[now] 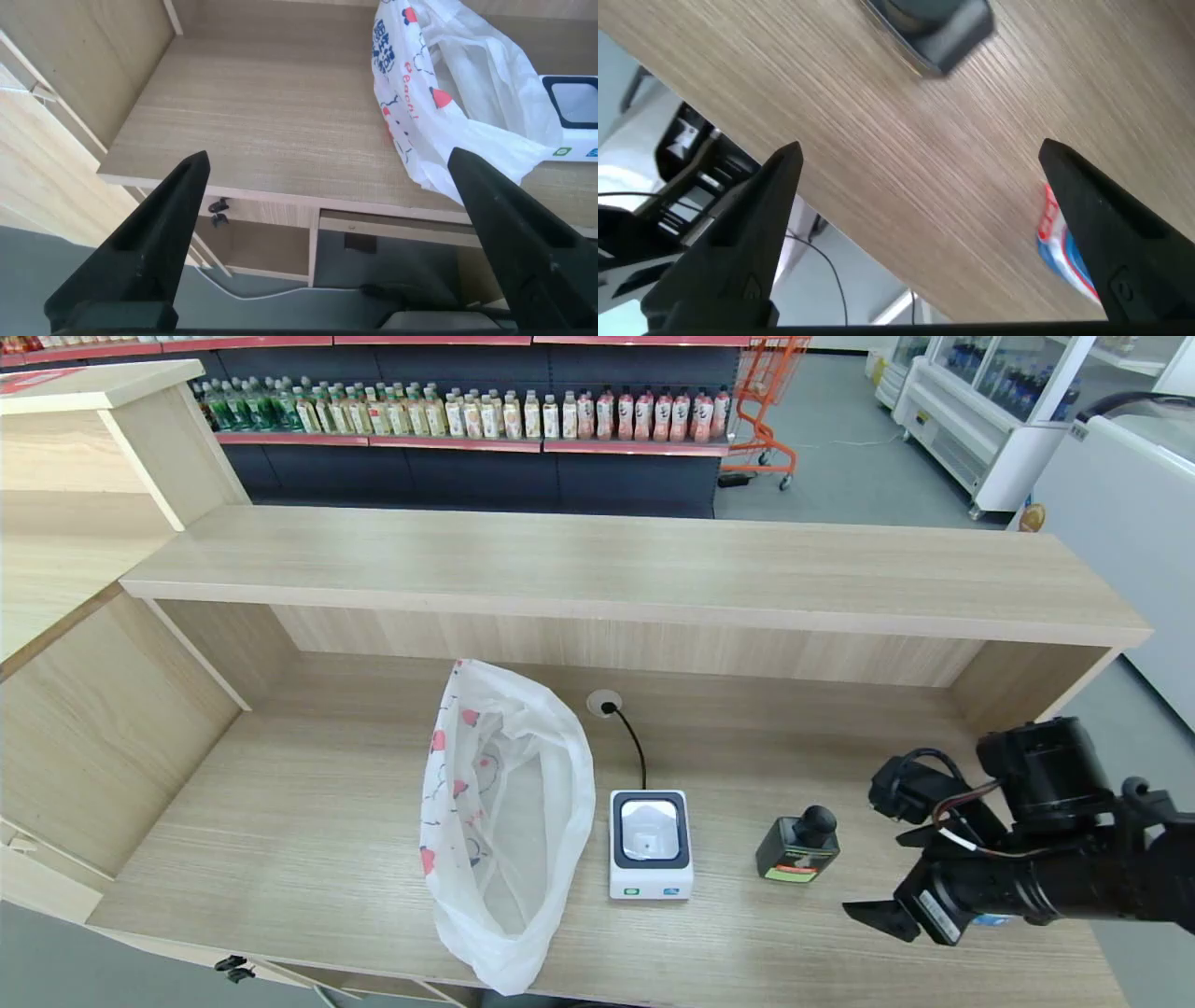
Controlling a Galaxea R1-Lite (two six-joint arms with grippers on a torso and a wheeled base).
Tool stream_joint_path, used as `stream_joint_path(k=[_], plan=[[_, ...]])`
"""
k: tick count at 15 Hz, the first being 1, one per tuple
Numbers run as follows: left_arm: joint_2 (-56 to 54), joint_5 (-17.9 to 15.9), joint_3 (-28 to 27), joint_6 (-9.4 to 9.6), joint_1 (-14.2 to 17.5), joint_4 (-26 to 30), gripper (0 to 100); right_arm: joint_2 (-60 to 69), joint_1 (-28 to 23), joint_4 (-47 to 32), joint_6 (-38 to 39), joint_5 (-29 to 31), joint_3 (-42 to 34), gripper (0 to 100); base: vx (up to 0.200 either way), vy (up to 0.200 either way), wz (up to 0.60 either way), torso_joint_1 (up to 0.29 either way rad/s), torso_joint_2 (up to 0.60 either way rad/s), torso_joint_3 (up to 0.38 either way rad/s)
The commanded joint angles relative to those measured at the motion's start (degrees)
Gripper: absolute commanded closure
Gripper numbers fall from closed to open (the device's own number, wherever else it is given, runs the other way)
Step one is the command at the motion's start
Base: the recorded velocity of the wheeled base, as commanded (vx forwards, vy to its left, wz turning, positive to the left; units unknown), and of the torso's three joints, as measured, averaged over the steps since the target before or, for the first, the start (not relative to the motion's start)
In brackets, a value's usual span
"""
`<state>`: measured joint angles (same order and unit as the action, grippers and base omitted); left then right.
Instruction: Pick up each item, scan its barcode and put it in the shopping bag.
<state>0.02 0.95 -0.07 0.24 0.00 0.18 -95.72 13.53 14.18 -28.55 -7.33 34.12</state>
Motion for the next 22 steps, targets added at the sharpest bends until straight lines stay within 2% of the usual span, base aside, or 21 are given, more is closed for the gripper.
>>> stream_joint_path(k=[1, 5, 12, 17, 18, 22], plan=[[0.0, 0.0, 0.1, 0.02, 0.0, 0.0, 0, -6.8, 2.0, 2.3, -0.1, -4.0, 0.6, 0, 0.000, 0.000, 0.00, 0.000, 0.00, 0.000], [0.0, 0.0, 0.0, 0.02, 0.0, 0.0, 0, -13.0, 2.1, 8.4, -0.8, -4.6, 3.6, 0, 0.000, 0.000, 0.00, 0.000, 0.00, 0.000], [0.0, 0.0, 0.0, 0.02, 0.0, 0.0, 0, -18.8, 3.4, 11.9, -2.7, -4.9, 9.7, 0, 0.000, 0.000, 0.00, 0.000, 0.00, 0.000], [0.0, 0.0, 0.0, 0.02, 0.0, 0.0, 0, -22.1, 5.7, 14.3, -2.7, -5.0, 11.0, 0, 0.000, 0.000, 0.00, 0.000, 0.00, 0.000], [0.0, 0.0, 0.0, 0.02, 0.0, 0.0, 0, -22.2, 6.0, 15.1, -2.7, -5.0, 11.0, 100, 0.000, 0.000, 0.00, 0.000, 0.00, 0.000], [0.0, 0.0, 0.0, 0.02, 0.0, 0.0, 0, -18.8, 5.5, 15.4, -2.7, -4.6, 8.4, 100, 0.000, 0.000, 0.00, 0.000, 0.00, 0.000]])
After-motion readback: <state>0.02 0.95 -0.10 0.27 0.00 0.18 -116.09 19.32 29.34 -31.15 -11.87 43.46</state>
